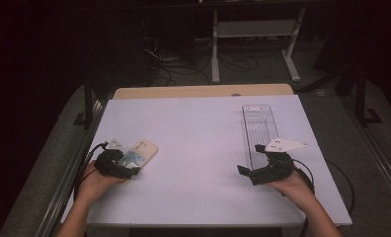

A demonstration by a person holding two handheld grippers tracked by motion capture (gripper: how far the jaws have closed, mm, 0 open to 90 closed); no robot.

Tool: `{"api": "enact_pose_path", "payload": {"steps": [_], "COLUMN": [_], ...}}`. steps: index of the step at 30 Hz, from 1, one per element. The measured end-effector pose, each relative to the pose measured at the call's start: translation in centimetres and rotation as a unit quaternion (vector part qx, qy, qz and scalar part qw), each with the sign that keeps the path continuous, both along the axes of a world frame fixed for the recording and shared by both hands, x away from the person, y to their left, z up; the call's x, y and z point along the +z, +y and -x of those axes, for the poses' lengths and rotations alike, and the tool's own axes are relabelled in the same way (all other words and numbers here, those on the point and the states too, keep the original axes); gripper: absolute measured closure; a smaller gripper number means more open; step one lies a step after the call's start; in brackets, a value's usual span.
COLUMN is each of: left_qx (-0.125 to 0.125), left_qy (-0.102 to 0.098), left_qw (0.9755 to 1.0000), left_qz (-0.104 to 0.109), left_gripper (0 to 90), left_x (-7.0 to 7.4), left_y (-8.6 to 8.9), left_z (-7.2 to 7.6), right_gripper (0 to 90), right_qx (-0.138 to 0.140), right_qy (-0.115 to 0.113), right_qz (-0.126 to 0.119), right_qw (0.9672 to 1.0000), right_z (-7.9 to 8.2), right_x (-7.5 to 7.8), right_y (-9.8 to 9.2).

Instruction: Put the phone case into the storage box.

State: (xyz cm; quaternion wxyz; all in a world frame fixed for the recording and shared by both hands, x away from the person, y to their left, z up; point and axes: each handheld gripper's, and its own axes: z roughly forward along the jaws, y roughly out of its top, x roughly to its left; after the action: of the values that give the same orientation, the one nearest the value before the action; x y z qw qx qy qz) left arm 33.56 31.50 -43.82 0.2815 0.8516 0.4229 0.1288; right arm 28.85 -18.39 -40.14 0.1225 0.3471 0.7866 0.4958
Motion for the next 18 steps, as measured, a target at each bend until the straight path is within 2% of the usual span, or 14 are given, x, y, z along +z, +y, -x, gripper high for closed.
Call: {"api": "enact_pose_path", "payload": {"steps": [2,8,14,18], "left_qx": [-0.003,-0.008,-0.012,-0.024], "left_qy": [-0.005,-0.02,-0.024,-0.03], "left_qw": [1.0,0.9998,0.9996,0.9992], "left_qz": [-0.006,0.002,0.011,0.011], "left_gripper": [11.1,11.1,11.1,11.1], "left_x": [0.4,1.2,1.9,2.5], "left_y": [0.0,0.0,-0.1,-0.2], "left_z": [0.0,0.1,0.2,0.2], "right_gripper": [0.0,0.0,0.0,0.0], "right_qx": [0.0,0.0,0.001,0.001], "right_qy": [0.0,0.0,0.0,0.0], "right_qz": [0.0,0.001,0.001,0.001], "right_qw": [1.0,1.0,1.0,1.0], "right_z": [0.0,0.0,0.0,0.0], "right_x": [0.0,0.0,0.0,0.0], "right_y": [0.0,0.0,0.0,0.0]}}
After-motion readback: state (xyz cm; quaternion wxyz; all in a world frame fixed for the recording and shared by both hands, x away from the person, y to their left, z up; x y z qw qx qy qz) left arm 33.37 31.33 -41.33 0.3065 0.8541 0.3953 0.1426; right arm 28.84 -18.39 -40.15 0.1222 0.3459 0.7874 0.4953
